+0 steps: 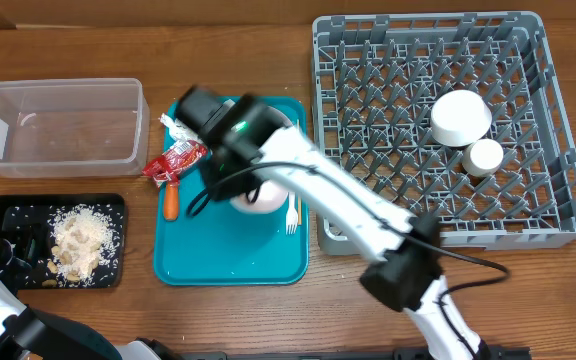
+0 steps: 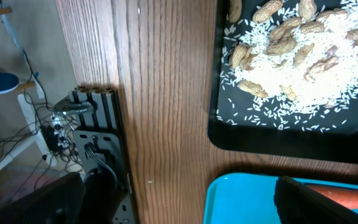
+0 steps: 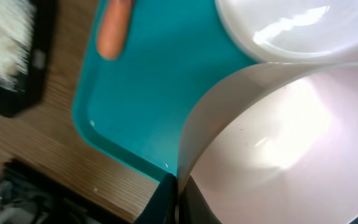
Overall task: Sort waste into correct bins and load items into the dishwasher rack
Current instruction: 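Carry the pink bowl to the top edge of the grey rack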
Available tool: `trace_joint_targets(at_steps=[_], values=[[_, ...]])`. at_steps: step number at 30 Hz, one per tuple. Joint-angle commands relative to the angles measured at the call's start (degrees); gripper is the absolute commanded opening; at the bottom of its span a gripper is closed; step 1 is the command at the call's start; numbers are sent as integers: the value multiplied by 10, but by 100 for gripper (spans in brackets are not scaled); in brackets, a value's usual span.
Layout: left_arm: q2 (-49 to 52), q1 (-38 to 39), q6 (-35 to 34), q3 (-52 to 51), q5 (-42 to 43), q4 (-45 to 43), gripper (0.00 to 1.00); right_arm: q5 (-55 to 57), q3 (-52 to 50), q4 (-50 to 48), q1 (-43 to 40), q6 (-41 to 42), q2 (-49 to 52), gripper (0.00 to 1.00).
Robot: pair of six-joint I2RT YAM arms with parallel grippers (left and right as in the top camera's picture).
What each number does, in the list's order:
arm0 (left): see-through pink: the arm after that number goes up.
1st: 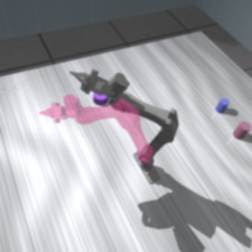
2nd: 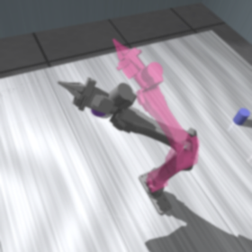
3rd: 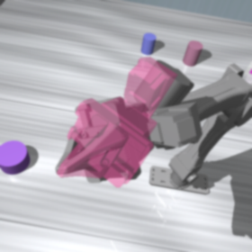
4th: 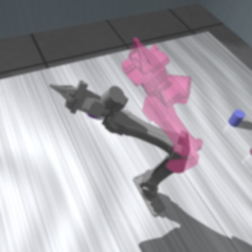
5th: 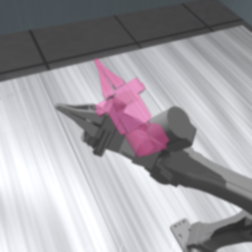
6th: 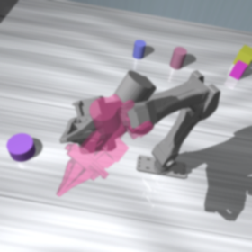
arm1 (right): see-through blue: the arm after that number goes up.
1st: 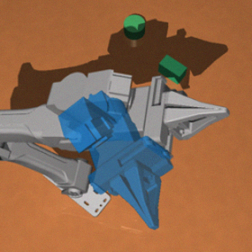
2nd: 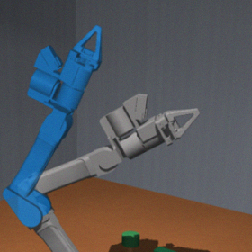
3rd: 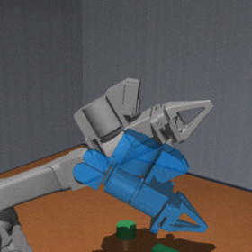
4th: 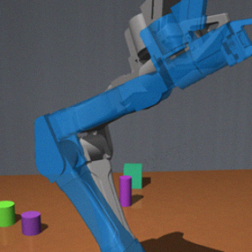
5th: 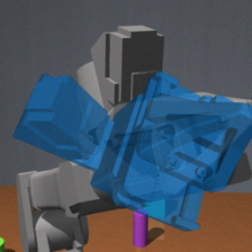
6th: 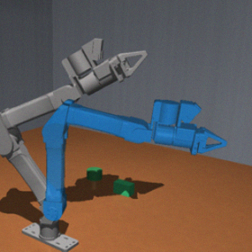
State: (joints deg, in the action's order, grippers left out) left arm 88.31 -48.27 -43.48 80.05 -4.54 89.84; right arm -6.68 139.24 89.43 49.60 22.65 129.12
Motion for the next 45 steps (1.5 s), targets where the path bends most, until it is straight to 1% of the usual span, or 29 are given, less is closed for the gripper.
trace_joint_targets(at_steps=[1,2,3,5,6,7,8,11,12,15,16,19,23,27,29,31,34,45], values=[[2,0,-3,7,1,-1,100,-17,34,6,-94,-53,-109,4],[2,0,-3,7,1,-1,100,-34,34,7,-111,-66,-118,4],[2,0,-3,7,1,-2,100,-82,33,9,-157,-100,-135,4],[2,0,-3,7,1,-2,100,-140,33,9,-216,-133,-147,4],[2,0,-3,7,1,-3,100,-206,33,8,-282,-166,-149,4],[2,0,-3,7,1,-4,100,-253,32,7,-325,-191,-147,4],[2,0,-3,7,1,-5,100,-335,24,7,-393,-259,-140,4],[2,0,-3,7,1,-6,100,-462,7,3,-487,-369,-121,4],[2,0,-3,7,1,-7,100,-504,6,-2,-521,-391,-108,4],[2,0,-5,7,2,-8,100,-589,6,-33,-575,-411,-72,4],[2,0,-5,7,4,-7,100,-621,6,-53,-585,-411,-53,4],[2,0,-4,6,6,-10,100,-666,6,-99,-586,-411,-7,4],[2,0,-4,6,6,-12,100,-688,6,-152,-575,-409,42,4],[2,0,-4,6,6,-12,100,-688,6,-178,-575,-404,68,4],[2,0,-5,6,6,-13,100,-676,5,-176,-576,-398,78,4],[2,0,-5,6,6,-17,100,-615,4,-170,-576,-387,89,4],[2,0,-5,6,6,-18,100,-567,-2,-169,-575,-372,96,4],[2,1,-4,6,6,-20,100,-537,-6,-184,-584,-372,134,4]])
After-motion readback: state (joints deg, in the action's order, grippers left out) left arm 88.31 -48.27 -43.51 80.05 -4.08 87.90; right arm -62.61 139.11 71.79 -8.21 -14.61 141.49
